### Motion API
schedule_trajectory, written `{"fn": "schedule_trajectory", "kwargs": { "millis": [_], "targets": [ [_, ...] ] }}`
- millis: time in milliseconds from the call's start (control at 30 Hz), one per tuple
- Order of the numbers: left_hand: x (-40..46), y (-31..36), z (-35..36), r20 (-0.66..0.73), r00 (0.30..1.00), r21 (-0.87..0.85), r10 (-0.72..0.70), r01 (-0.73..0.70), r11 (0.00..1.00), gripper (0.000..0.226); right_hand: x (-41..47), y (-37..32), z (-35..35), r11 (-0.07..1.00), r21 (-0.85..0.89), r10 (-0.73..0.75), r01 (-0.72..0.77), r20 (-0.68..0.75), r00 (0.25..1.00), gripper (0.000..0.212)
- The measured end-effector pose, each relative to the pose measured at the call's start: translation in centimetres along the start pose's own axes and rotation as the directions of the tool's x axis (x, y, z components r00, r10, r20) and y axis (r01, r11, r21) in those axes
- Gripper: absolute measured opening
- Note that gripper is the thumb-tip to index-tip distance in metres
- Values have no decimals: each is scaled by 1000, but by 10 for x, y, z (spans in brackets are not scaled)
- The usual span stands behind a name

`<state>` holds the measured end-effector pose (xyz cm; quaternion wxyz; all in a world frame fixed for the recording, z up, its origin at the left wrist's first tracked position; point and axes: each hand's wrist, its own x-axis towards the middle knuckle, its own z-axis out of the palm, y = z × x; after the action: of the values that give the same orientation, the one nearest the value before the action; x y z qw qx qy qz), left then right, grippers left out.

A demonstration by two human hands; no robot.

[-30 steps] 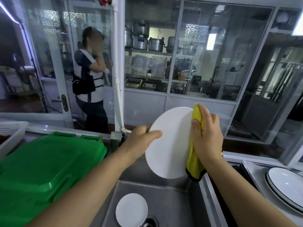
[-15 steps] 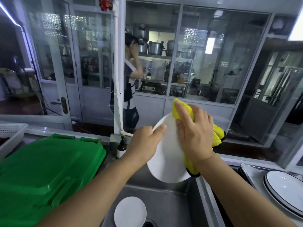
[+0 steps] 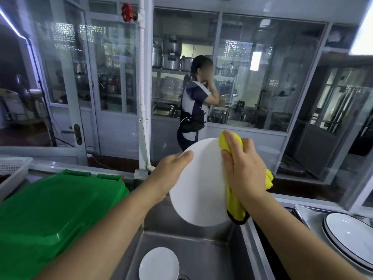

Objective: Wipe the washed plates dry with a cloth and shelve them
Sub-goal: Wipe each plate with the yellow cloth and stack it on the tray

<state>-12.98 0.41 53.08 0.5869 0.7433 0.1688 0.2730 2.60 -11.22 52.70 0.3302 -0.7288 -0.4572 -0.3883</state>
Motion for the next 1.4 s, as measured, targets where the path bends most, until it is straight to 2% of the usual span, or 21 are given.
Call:
{"fn": "schedule_trajectory", "kwargs": {
  "millis": [67, 167, 233, 433, 567, 833, 967, 1133, 1233, 1300, 1400],
  "targets": [
    [1, 1, 4, -69, 997, 43, 43, -40, 998, 56, 3, -3, 1, 996, -30, -81, 80, -40, 996, 43],
    [-4, 2, 11, -136, 987, 25, 90, -88, 996, 54, 4, -4, 3, 973, -152, -185, 172, -75, 980, 46],
    [-4, 1, 14, -169, 981, -16, 96, -100, 995, 50, 4, 0, 4, 969, -152, -206, 193, -72, 976, 47],
    [-4, 6, 10, -321, 946, -168, 54, -114, 979, 40, -24, 8, 17, 988, -146, 45, -54, -67, 997, 43],
    [-3, 4, 13, -339, 941, -242, -10, -77, 967, 38, -24, 0, 16, 986, -141, 82, -86, -32, 996, 46],
    [10, 13, 25, -403, 907, -377, -124, -41, 925, 40, -12, -46, 24, 992, 8, -129, 129, 32, 991, 53],
    [19, 12, 18, -365, 908, -540, -204, -28, 841, 44, -37, -59, 30, 953, 45, -301, 298, 73, 951, 53],
    [22, 9, 10, -379, 903, -553, -204, -44, 832, 40, -66, -43, 34, 904, 63, -421, 422, -31, 906, 37],
    [19, 6, 5, -396, 895, -519, -204, -35, 854, 36, -72, -11, 32, 878, 39, -477, 477, -2, 879, 35],
    [17, 7, 3, -400, 899, -474, -180, -35, 880, 35, -71, 10, 30, 890, 21, -456, 456, 20, 890, 36],
    [15, 6, 3, -389, 912, -412, -132, -44, 910, 35, -56, 31, 26, 955, -3, -296, 297, 13, 955, 40]
  ]
}}
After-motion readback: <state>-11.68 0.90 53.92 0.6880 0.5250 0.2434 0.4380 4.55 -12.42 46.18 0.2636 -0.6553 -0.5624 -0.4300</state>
